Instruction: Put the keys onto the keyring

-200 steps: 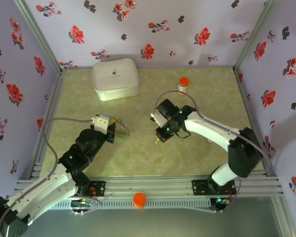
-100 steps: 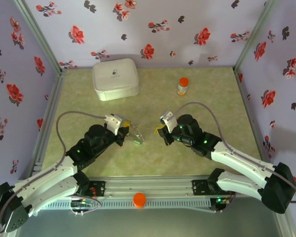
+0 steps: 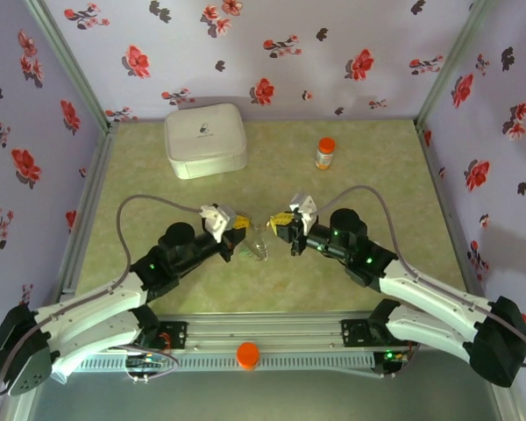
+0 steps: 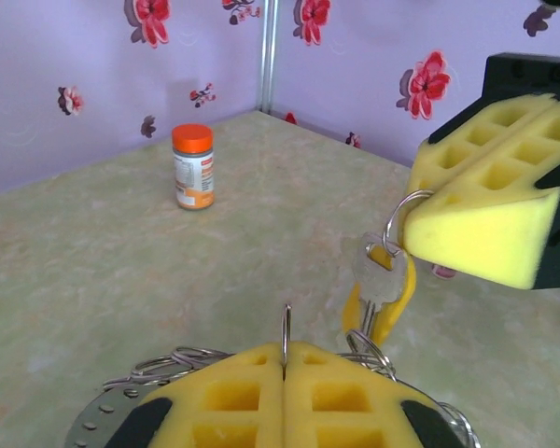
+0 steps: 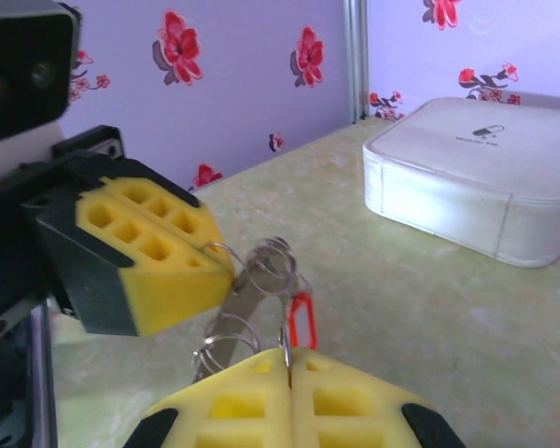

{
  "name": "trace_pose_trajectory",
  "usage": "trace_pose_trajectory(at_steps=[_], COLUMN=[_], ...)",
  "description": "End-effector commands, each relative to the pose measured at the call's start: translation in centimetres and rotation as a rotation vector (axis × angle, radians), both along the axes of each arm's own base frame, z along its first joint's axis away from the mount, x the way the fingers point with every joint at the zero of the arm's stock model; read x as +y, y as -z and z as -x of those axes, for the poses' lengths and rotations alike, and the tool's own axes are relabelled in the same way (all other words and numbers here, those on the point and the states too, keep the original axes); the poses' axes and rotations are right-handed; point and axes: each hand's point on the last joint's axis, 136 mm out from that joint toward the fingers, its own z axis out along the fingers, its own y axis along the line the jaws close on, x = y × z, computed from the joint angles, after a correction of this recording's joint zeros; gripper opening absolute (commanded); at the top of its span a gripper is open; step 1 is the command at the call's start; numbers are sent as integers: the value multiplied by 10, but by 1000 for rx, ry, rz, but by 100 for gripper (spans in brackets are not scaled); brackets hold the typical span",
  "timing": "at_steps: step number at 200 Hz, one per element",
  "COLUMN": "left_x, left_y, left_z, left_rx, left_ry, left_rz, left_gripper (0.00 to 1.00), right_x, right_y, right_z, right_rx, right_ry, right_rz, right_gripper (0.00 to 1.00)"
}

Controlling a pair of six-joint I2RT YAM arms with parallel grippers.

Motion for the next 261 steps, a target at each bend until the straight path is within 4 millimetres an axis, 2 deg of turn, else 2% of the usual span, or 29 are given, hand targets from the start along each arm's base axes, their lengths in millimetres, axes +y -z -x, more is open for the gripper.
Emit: trace_pose_trajectory(at_steps=[1, 36, 61, 96, 261], left_x=[-10, -16, -22, -25, -31], left_y=[-21, -17, -14, -12, -13], left_z=[7, 14, 21, 24, 27], left_rx=[-107, -66, -31, -20, -23], left_ry=[52, 73, 97, 109, 127], left_rz=[53, 89, 126, 129, 128], left_gripper=[0, 0, 0, 0, 0], right_x=[1, 1, 6, 14, 20], right_y=[-8, -27, -22, -25, -10], right_z=[13, 18, 17, 20, 11], right_rx=[-6, -33, -5, 19, 81], right_ry=[-62, -77, -93, -138, -119], right_rz=[13, -57, -51, -74, -23], right_gripper=[0, 0, 0, 0, 0])
